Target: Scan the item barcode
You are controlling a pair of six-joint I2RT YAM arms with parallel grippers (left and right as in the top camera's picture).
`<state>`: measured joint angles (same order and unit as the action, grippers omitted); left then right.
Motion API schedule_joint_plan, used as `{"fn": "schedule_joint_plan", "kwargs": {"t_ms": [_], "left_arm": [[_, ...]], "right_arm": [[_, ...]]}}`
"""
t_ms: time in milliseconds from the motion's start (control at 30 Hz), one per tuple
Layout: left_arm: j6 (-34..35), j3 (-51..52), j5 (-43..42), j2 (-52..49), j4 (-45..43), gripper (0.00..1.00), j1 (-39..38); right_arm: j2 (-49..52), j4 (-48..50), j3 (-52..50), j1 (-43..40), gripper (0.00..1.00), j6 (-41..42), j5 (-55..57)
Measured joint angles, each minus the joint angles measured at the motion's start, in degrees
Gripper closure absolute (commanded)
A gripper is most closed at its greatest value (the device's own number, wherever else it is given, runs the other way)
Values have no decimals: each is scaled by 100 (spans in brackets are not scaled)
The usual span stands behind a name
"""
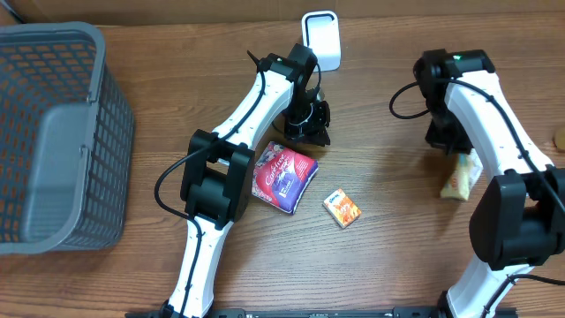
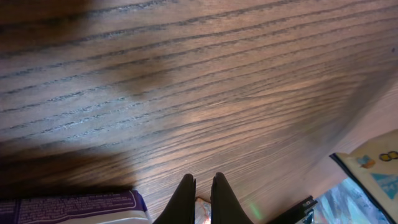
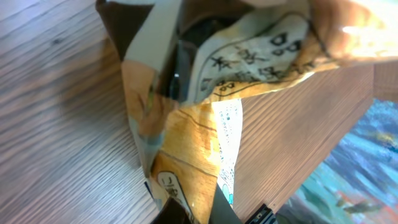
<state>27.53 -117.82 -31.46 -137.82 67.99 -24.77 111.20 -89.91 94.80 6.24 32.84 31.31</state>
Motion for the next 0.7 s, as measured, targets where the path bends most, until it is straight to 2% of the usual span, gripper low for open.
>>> {"fn": "schedule_joint_plan", "kwargs": {"t_ms": [233, 467, 600, 700], "left_arm": [[-2, 0, 11, 0, 44, 96, -2], [-4, 0, 26, 0, 81, 95, -52], [-4, 0, 28, 0, 81, 95, -76], [-4, 0, 28, 0, 81, 94, -76]], "right_arm": [[116, 444, -363, -96, 96, 188, 131], [785, 651, -566, -76, 93, 214, -190], [807, 737, -535, 59, 88, 234, -391], [811, 713, -402, 256, 81, 240, -542]]}}
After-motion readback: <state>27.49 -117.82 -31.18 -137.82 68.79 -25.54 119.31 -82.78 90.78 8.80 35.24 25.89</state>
